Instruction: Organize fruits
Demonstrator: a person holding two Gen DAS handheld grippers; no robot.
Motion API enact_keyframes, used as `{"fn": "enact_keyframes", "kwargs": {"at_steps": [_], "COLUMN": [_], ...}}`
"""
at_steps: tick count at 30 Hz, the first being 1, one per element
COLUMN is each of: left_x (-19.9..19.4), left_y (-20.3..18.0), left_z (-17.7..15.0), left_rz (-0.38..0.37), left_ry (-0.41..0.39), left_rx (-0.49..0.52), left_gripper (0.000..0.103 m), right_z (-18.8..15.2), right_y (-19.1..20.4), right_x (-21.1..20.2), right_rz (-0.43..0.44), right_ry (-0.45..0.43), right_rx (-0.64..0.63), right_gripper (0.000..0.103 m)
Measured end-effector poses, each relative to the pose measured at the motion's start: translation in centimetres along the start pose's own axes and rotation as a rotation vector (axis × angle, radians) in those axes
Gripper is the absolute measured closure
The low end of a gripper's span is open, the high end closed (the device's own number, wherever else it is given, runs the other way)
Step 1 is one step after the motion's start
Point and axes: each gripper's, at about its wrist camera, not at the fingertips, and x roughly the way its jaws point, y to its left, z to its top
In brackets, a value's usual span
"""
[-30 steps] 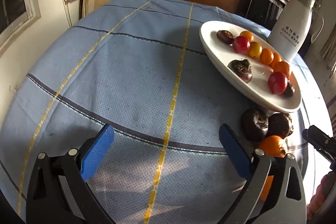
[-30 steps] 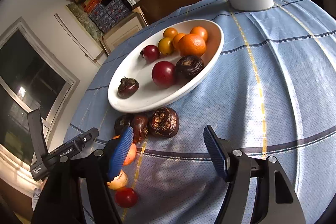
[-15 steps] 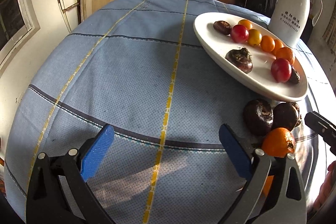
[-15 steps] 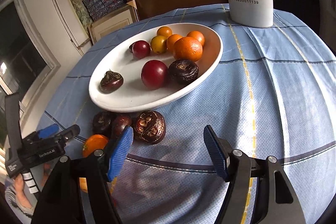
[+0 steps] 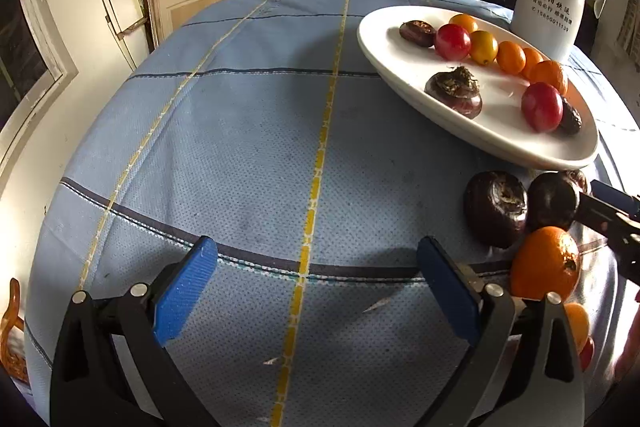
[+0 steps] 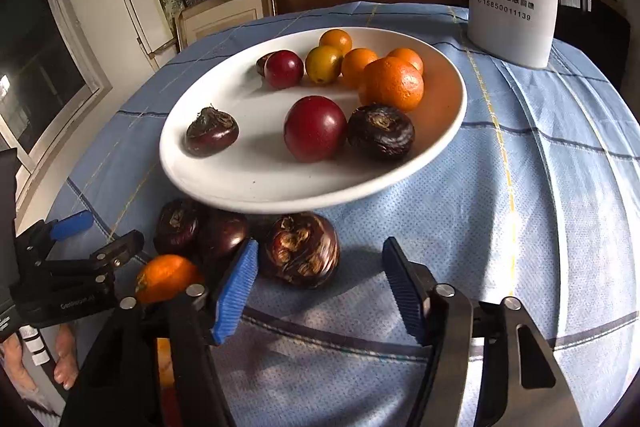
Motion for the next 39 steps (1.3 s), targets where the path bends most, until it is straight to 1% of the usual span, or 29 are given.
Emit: {"fn": "enact_keyframes", "kwargs": {"at_steps": [1, 3, 5, 6, 8, 10, 12, 13, 16, 18, 20, 22, 23, 27, 30, 31, 34, 36, 37, 39], "left_x": [0.0, -0.1, -0.1, -0.2, -0.4, -0.6, -0.7, -0.6, 0.0, 0.3, 0.4, 0.4, 0.5, 0.8, 1.0, 1.2, 1.9, 1.7, 1.5, 1.2], "left_y": [0.0, 0.1, 0.2, 0.1, 0.1, -0.1, -0.2, -0.2, -0.5, -0.9, -1.4, -1.9, -2.2, -3.3, -4.1, -4.4, -5.4, -6.0, -6.2, -5.6], "left_z": [0.0, 0.0, 0.0, 0.1, 0.3, 0.6, 1.2, 1.4, 2.3, 2.6, 2.9, 3.2, 3.3, 3.4, 3.5, 3.7, 3.6, 3.4, 3.3, 3.2], "left_rz": [0.002, -0.001, -0.01, -0.016, -0.042, -0.075, -0.107, -0.122, -0.165, -0.192, -0.192, -0.177, -0.181, -0.25, -0.251, -0.246, -0.274, -0.243, -0.222, -0.179], "left_ry": [0.0, 0.0, -0.002, -0.003, -0.015, -0.031, -0.037, -0.039, -0.021, -0.007, -0.015, -0.025, -0.021, 0.01, 0.004, 0.013, 0.039, 0.022, 0.012, -0.005], "left_rx": [-0.001, -0.004, -0.007, -0.006, -0.007, -0.015, -0.026, -0.036, -0.062, -0.072, -0.067, -0.054, -0.047, -0.024, -0.004, 0.002, 0.026, 0.064, 0.1, 0.101], "left_gripper": [0.005, 0.005, 0.005, 0.005, 0.005, 0.005, 0.005, 0.005, 0.005, 0.005, 0.005, 0.005, 0.005, 0.005, 0.005, 0.004, 0.004, 0.004, 0.004, 0.004], "right_z": [-0.2, -0.4, -0.4, -0.3, -0.2, 0.1, 0.2, 0.3, 0.6, 0.6, 0.6, 0.6, 0.6, 0.6, 0.6, 0.7, 0.7, 0.6, 0.6, 0.5], "right_y": [-0.4, -2.2, -3.5, -3.9, -3.9, -3.6, -3.3, -3.0, -2.4, -1.7, -1.3, -1.4, -1.7, -2.2, -2.3, -2.3, -2.3, -2.3, -2.3, -2.4], "right_x": [-0.2, -1.0, -1.3, -1.3, -1.1, -0.8, -0.3, -0.2, 0.1, 0.2, 0.2, 0.3, 0.2, 0.3, 0.2, 0.2, 0.3, 0.3, 0.3, 0.2], "right_rz": [-0.003, -0.019, 0.02, 0.055, 0.102, 0.128, 0.115, 0.099, 0.055, 0.008, -0.021, -0.02, -0.008, 0.014, 0.014, 0.016, 0.02, 0.022, 0.025, 0.031], "right_ry": [0.001, -0.007, -0.012, -0.012, -0.014, -0.022, -0.015, -0.019, -0.024, -0.024, -0.019, -0.014, -0.01, -0.006, -0.006, -0.005, -0.005, -0.005, -0.004, -0.003], "right_rx": [0.013, 0.079, 0.147, 0.176, 0.189, 0.196, 0.188, 0.174, 0.139, 0.08, 0.047, 0.046, 0.061, 0.089, 0.088, 0.09, 0.094, 0.094, 0.095, 0.101], "right_gripper": [0.05, 0.05, 0.05, 0.049, 0.049, 0.049, 0.05, 0.053, 0.059, 0.059, 0.059, 0.059, 0.059, 0.06, 0.06, 0.06, 0.06, 0.06, 0.06, 0.06]}}
